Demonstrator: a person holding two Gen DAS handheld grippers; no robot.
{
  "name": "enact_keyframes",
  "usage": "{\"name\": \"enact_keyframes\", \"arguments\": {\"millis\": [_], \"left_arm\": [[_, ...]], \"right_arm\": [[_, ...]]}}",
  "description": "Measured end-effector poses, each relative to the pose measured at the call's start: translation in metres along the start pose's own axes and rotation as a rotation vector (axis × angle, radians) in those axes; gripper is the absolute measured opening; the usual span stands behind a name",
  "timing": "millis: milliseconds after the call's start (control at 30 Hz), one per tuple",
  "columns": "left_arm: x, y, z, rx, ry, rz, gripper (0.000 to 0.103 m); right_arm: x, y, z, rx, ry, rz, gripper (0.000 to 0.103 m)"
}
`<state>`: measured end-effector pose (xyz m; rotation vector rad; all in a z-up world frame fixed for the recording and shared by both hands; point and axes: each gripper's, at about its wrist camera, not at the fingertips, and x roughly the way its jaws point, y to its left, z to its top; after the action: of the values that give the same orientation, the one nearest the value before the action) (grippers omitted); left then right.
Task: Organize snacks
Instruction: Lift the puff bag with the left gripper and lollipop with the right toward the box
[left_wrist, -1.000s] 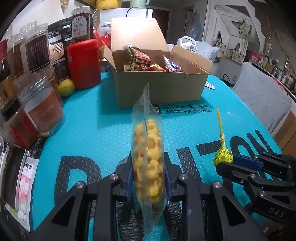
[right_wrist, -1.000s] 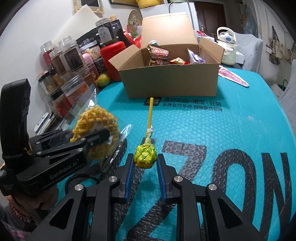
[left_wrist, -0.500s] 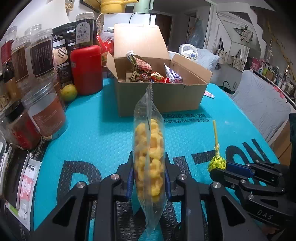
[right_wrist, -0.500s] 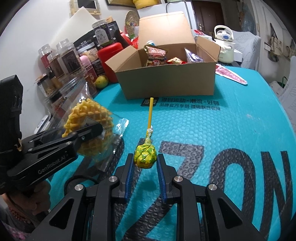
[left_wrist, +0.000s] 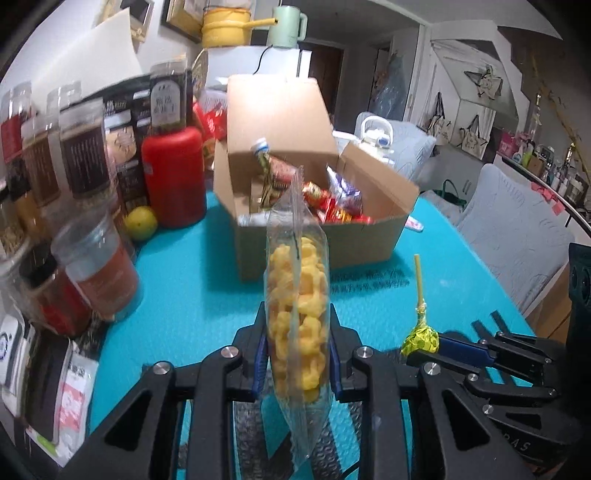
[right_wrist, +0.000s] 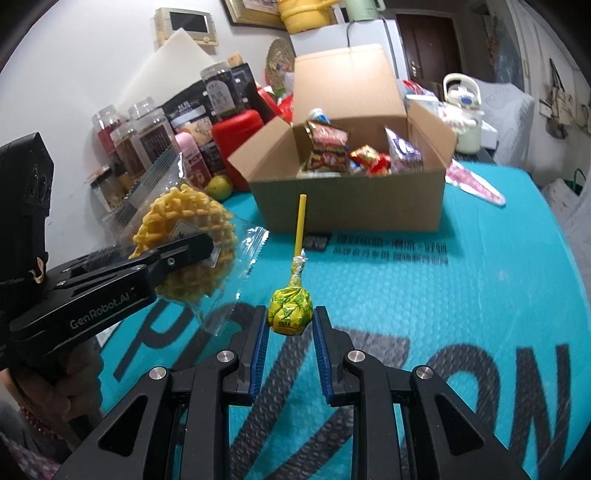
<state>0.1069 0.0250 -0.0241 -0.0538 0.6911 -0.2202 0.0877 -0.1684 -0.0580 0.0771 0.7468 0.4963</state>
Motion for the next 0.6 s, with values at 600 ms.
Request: {"name": "enact_keyframes", "arguments": {"millis": [600], "left_arm": [[-0.011, -0.024, 0.077, 0.071, -0.163, -0.062, 0.026]], "right_arm": [[-0.025, -0.006, 0.076, -0.089, -0.144, 0.014, 0.024]]}}
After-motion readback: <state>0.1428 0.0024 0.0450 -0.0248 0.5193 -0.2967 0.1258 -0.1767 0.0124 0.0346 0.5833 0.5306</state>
